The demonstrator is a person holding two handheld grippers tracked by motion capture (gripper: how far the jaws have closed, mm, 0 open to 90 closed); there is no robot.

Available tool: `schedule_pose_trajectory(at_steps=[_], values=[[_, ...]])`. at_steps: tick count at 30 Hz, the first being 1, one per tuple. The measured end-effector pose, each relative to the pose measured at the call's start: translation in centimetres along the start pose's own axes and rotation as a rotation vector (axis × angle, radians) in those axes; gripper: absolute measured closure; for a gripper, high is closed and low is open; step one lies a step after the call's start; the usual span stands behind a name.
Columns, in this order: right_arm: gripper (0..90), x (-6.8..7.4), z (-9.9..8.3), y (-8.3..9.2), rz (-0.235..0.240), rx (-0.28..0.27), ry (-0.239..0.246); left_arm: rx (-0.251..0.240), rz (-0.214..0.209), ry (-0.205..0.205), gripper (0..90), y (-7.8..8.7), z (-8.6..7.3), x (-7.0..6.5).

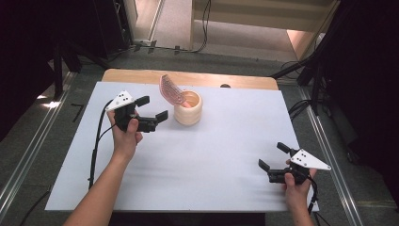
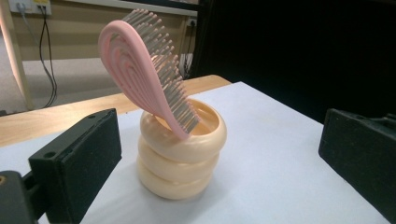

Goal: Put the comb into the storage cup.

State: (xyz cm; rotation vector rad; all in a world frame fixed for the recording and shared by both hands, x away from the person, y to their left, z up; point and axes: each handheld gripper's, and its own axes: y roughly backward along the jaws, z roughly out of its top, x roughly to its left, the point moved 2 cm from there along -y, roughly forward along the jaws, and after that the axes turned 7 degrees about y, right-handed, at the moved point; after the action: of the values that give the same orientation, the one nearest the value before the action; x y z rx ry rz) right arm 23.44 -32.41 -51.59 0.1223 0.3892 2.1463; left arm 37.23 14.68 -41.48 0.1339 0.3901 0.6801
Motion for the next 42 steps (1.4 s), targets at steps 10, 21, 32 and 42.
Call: schedule_pose_trajectory(at_steps=[10,21,32,42], values=[[0.0,0.0,0.0,0.0,-0.002,0.001,-0.002,0.021,0.001,-0.040,0.0,1.1,-1.2,-0.7],[0.0,0.0,0.0,0.0,-0.003,0.000,-0.001,0.022,0.011,-0.040,0.0,3.1,-3.0,-0.6],[0.0,0.0,0.0,0.0,-0.005,0.000,0.002,0.031,0.034,-0.053,0.0,5.3,-5.4,-0.1],[0.0,0.0,0.0,0.1,-0.008,-0.002,-0.007,0.024,0.068,-0.045,0.0,7.5,-6.9,0.7]])
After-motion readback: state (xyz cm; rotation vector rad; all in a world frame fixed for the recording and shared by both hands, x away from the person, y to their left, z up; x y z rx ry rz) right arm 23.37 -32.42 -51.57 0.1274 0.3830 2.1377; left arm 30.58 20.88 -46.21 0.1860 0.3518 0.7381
